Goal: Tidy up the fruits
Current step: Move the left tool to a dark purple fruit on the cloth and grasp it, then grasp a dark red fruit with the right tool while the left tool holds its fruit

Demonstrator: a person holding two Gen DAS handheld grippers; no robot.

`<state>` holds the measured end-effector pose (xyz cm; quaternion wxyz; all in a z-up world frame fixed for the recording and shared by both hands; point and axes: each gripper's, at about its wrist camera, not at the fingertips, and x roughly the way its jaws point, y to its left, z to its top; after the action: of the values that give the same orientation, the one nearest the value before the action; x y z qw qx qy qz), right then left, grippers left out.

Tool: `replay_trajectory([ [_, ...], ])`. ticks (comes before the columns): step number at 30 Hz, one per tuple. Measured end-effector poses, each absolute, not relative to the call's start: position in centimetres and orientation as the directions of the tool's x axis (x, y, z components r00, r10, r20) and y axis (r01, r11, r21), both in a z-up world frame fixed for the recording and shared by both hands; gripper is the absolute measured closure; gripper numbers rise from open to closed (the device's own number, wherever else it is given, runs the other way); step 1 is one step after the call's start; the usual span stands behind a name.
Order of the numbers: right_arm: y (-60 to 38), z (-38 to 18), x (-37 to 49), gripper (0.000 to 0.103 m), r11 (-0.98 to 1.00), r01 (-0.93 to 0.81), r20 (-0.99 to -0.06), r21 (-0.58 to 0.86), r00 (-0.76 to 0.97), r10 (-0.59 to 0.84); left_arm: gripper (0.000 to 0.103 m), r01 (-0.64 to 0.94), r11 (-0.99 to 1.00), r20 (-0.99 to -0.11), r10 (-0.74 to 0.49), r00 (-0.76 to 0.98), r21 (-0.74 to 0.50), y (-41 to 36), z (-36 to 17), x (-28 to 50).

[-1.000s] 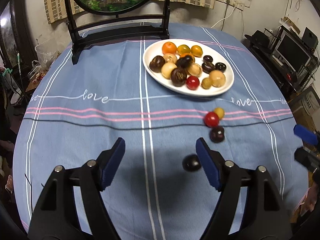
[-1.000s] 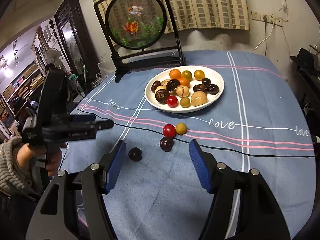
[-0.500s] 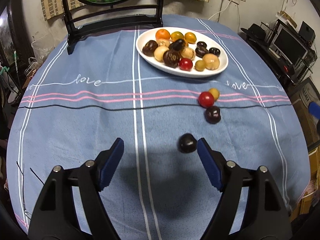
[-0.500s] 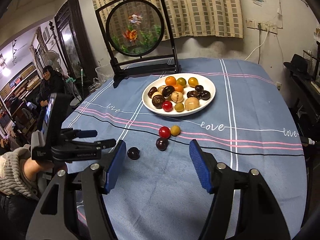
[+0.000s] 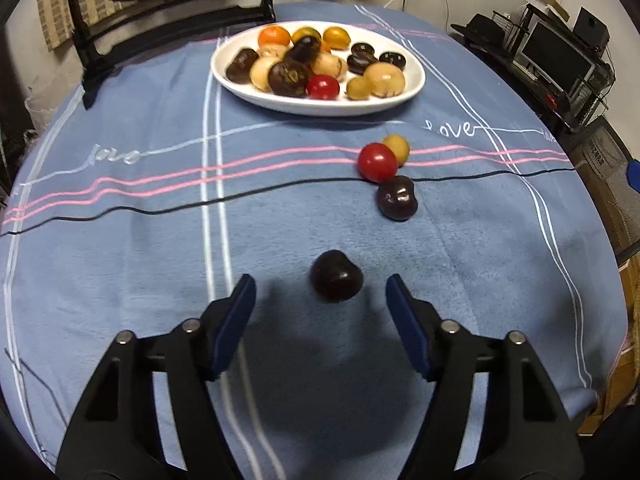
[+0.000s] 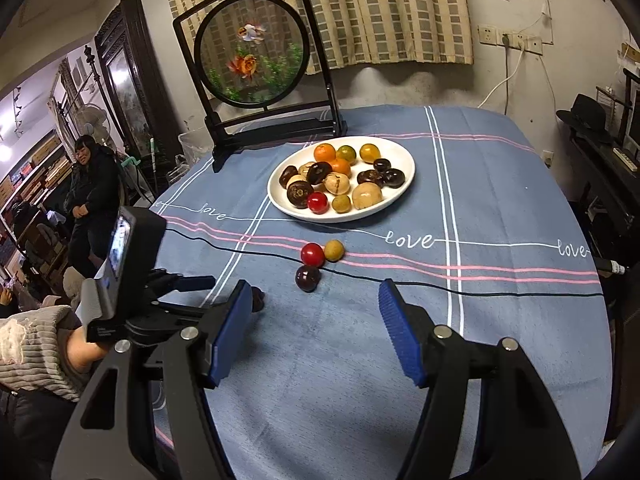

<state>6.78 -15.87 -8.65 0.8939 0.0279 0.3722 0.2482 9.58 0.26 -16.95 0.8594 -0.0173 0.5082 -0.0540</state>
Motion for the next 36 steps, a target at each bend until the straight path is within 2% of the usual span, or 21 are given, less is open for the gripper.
replay_trajectory([
  [6, -16.7, -9.0, 6.7, 0.037, 0.887, -0.395, -0.664, 0.238, 0.600, 0.445, 0.040, 0.069, 0.993, -0.878, -0.118, 0.463, -0.097, 0.0, -18.1, 10.5],
  [10, -16.7, -9.2, 6.8, 0.037, 0.889, -0.389, -0.671, 0.242, 0.595, 0.443, 0.058, 0.078, 0.992, -0.888, -0.126, 0.442, -0.102, 0.0, -18.8, 11.0],
  [12, -16.6, -9.3, 6.9, 0.037, 0.887, -0.394, -0.674, 0.240, 0.589, 0.445, 0.059, 0.081, 0.991, -0.885, -0.129, 0.447, -0.103, 0.0, -18.9, 10.9],
  [15, -16.4, -9.4, 7.0, 0.037, 0.884, -0.399, -0.679, 0.243, 0.581, 0.449, 0.071, 0.090, 0.987, -0.881, -0.162, 0.445, -0.135, 0.1, -18.7, 10.8],
  [24, -14.5, -10.6, 8.4, 0.037, 0.853, -0.447, -0.699, 0.269, 0.519, 0.492, 0.072, 0.035, 0.993, -0.868, -0.118, 0.482, -0.115, 2.2, -16.6, 8.7],
  [30, -10.6, -14.3, 11.7, 0.038, 0.827, -0.507, -0.739, 0.242, 0.456, 0.496, 0.072, -0.056, 0.993, -0.867, -0.061, 0.494, -0.102, 5.7, -15.0, 5.8],
  [36, -8.0, -17.2, 14.6, 0.051, 0.816, -0.528, -0.766, 0.234, 0.417, 0.489, 0.072, -0.165, 0.983, -0.868, 0.011, 0.496, -0.081, 8.8, -14.2, 3.1],
])
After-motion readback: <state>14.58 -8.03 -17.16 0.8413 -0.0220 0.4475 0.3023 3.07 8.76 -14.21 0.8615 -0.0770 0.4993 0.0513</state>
